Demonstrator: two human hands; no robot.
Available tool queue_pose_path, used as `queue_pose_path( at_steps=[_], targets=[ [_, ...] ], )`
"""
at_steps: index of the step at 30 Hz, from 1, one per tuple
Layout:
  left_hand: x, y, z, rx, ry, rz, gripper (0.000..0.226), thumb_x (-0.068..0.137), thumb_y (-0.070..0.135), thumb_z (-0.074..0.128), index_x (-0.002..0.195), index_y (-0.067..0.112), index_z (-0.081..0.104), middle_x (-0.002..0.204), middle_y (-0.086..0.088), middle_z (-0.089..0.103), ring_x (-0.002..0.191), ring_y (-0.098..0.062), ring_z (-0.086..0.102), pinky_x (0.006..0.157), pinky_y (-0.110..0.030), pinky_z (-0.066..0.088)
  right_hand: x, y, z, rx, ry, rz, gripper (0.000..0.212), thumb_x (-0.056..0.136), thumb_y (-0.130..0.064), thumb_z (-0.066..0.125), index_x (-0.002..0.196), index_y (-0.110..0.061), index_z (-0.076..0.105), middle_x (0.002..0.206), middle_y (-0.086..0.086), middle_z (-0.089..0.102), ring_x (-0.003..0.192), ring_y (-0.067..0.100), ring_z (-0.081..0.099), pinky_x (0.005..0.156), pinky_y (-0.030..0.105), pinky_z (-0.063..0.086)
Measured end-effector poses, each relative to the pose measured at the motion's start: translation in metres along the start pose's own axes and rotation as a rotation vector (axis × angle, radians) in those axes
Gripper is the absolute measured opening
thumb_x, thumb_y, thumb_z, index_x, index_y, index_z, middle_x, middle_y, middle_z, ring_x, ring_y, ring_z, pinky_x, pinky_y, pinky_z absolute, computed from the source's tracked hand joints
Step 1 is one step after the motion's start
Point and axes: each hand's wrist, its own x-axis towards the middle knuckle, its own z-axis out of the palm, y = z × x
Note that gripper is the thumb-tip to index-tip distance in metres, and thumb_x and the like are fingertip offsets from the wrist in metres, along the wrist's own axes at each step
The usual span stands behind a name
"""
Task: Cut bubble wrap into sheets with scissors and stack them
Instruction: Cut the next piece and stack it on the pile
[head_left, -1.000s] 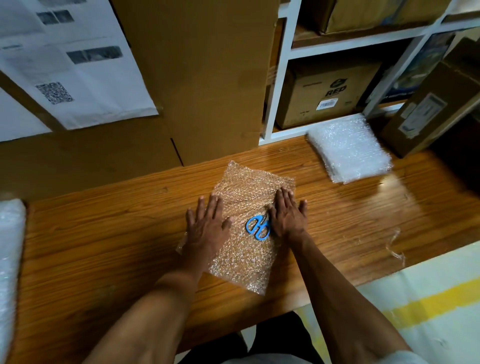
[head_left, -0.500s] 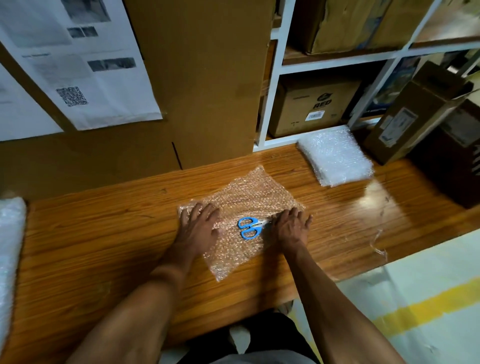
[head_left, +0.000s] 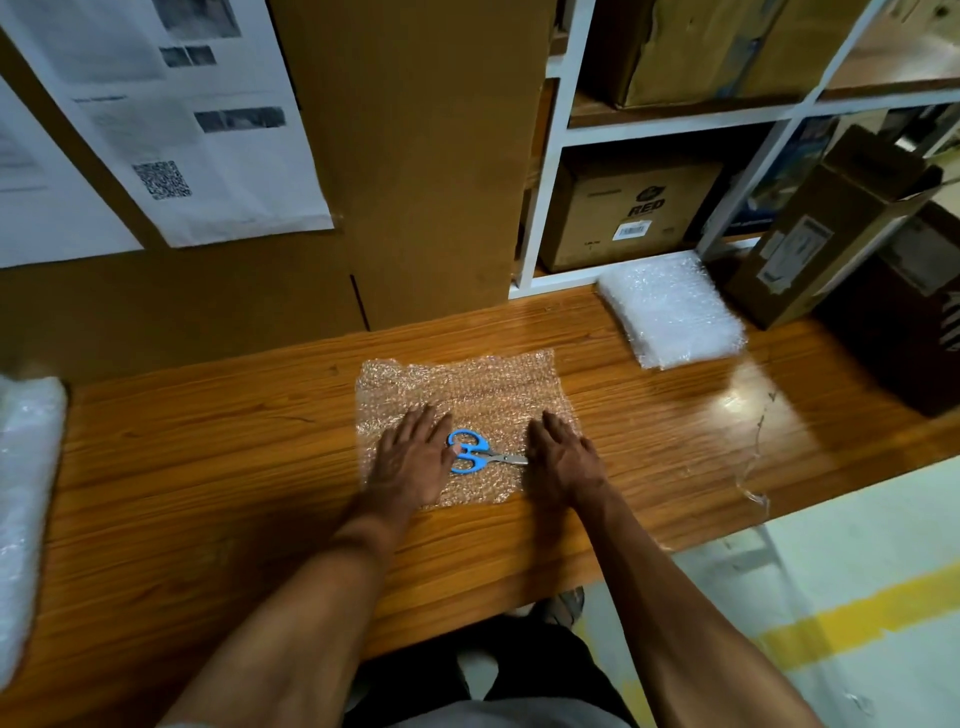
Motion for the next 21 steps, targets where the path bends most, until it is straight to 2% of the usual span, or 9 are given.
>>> queue_pose_path(
  at_steps=[2, 4, 6, 8, 10, 11, 14, 19, 21],
  targets=[
    [0.004, -0.004, -0.001, 0.029, -0.014, -0.018, 0.062, 0.108, 0.054, 0.018, 0.162, 0.039, -0.009, 0.17, 0.004, -0.016, 0.158, -0.027, -0.011, 0.126, -0.056, -0.001, -0.006, -0.004, 0.005, -0.018, 0.01, 0.016, 0.069, 0.11, -0.031, 0.046, 0.169, -0.025, 0.009, 0.176, -0.001, -0.004, 0.162, 0.027, 0.011, 0.128, 0.049, 0.019],
    [0.006, -0.005, -0.008, 0.027, -0.017, -0.058, 0.066, 0.109, 0.043, 0.029, 0.163, 0.034, -0.007, 0.172, 0.001, -0.013, 0.158, -0.029, -0.009, 0.126, -0.058, 0.0, -0.012, -0.014, 0.006, -0.009, 0.066, 0.032, 0.06, 0.11, -0.023, 0.045, 0.165, -0.023, 0.023, 0.173, 0.004, 0.015, 0.154, 0.032, 0.029, 0.123, 0.047, 0.03],
    [0.003, -0.003, -0.017, 0.007, 0.04, -0.054, 0.075, 0.104, 0.027, 0.046, 0.165, 0.026, 0.003, 0.173, -0.002, -0.002, 0.159, -0.03, -0.001, 0.128, -0.055, 0.004, -0.018, -0.024, 0.005, -0.019, 0.17, 0.036, 0.053, 0.107, -0.019, 0.048, 0.158, -0.023, 0.033, 0.16, 0.005, 0.033, 0.142, 0.031, 0.044, 0.116, 0.046, 0.038],
    [-0.004, 0.001, -0.018, -0.033, 0.166, 0.04, 0.072, 0.099, 0.018, 0.056, 0.162, 0.022, 0.022, 0.17, -0.002, 0.02, 0.156, -0.027, 0.017, 0.127, -0.048, 0.017, -0.022, -0.028, 0.003, -0.014, 0.22, 0.018, 0.06, 0.103, -0.019, 0.056, 0.158, -0.022, 0.032, 0.161, 0.008, 0.032, 0.141, 0.03, 0.044, 0.118, 0.044, 0.036],
    [-0.01, 0.004, -0.014, -0.052, 0.237, 0.166, 0.058, 0.098, 0.019, 0.06, 0.153, 0.024, 0.042, 0.158, 0.001, 0.041, 0.145, -0.02, 0.034, 0.121, -0.041, 0.03, -0.027, -0.029, 0.002, 0.013, 0.198, -0.08, 0.065, 0.101, -0.022, 0.061, 0.159, -0.019, 0.031, 0.164, 0.011, 0.028, 0.143, 0.033, 0.042, 0.122, 0.045, 0.033],
    [-0.012, 0.005, -0.01, -0.029, 0.243, 0.211, 0.052, 0.099, 0.022, 0.061, 0.149, 0.025, 0.048, 0.153, 0.003, 0.047, 0.14, -0.017, 0.038, 0.116, -0.039, 0.033, -0.027, -0.029, 0.004, 0.025, 0.19, -0.14, 0.06, 0.101, -0.024, 0.062, 0.156, -0.019, 0.037, 0.161, 0.012, 0.031, 0.14, 0.034, 0.044, 0.12, 0.045, 0.036],
    [-0.013, 0.006, -0.007, 0.076, 0.245, 0.245, 0.045, 0.098, 0.032, 0.063, 0.142, 0.027, 0.058, 0.15, 0.006, 0.048, 0.136, -0.019, 0.039, 0.111, -0.04, 0.036, -0.026, -0.028, 0.015, 0.041, 0.202, -0.202, 0.039, 0.105, -0.03, 0.057, 0.141, -0.019, 0.05, 0.149, 0.011, 0.042, 0.13, 0.034, 0.05, 0.106, 0.044, 0.046],
    [-0.008, 0.02, -0.018, 0.176, 0.202, 0.31, 0.041, 0.092, 0.026, 0.072, 0.132, 0.028, 0.064, 0.133, 0.004, 0.059, 0.124, -0.019, 0.046, 0.109, -0.042, 0.038, -0.026, -0.031, 0.014, 0.035, 0.19, -0.168, 0.041, 0.105, -0.022, 0.057, 0.145, -0.015, 0.046, 0.155, 0.014, 0.037, 0.13, 0.035, 0.051, 0.104, 0.043, 0.047],
    [-0.005, 0.027, -0.026, 0.24, 0.163, 0.29, 0.037, 0.092, 0.03, 0.073, 0.127, 0.023, 0.066, 0.129, 0.001, 0.063, 0.125, -0.022, 0.049, 0.111, -0.043, 0.038, -0.025, -0.031, 0.015, 0.07, 0.192, -0.183, 0.042, 0.105, -0.027, 0.059, 0.143, -0.013, 0.048, 0.153, 0.016, 0.039, 0.124, 0.033, 0.056, 0.099, 0.04, 0.049]
  ],
)
